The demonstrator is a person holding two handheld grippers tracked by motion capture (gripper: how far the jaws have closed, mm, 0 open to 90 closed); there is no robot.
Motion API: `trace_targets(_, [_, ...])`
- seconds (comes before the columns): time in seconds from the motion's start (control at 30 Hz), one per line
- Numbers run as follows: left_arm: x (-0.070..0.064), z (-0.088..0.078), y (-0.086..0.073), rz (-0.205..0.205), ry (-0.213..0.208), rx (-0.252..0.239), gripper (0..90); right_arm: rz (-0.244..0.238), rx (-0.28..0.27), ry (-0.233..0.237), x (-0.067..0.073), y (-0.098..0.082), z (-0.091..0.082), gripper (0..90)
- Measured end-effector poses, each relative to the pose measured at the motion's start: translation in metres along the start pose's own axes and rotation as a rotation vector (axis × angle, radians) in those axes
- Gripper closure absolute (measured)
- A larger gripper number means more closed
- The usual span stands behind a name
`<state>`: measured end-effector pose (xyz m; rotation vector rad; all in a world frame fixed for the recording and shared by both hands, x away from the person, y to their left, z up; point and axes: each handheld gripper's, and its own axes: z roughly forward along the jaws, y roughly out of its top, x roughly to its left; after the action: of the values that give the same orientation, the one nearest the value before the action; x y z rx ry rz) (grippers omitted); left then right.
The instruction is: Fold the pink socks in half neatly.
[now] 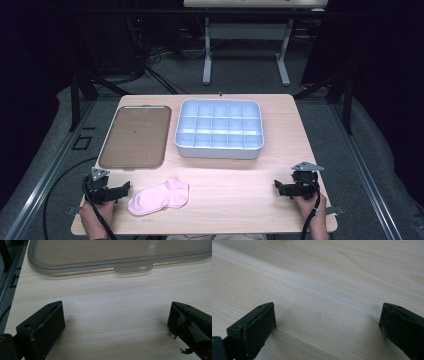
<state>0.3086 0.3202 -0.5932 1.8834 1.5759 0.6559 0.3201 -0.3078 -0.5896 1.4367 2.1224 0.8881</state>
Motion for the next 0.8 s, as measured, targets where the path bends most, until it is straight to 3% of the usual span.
trace_targets(0.8, [-0.0005, 0.0003, 0.0, -0.009, 0.003, -0.002, 1.0, 0.003, -0.005, -0.005, 0.0004, -0.0007, 0.0, 0.2])
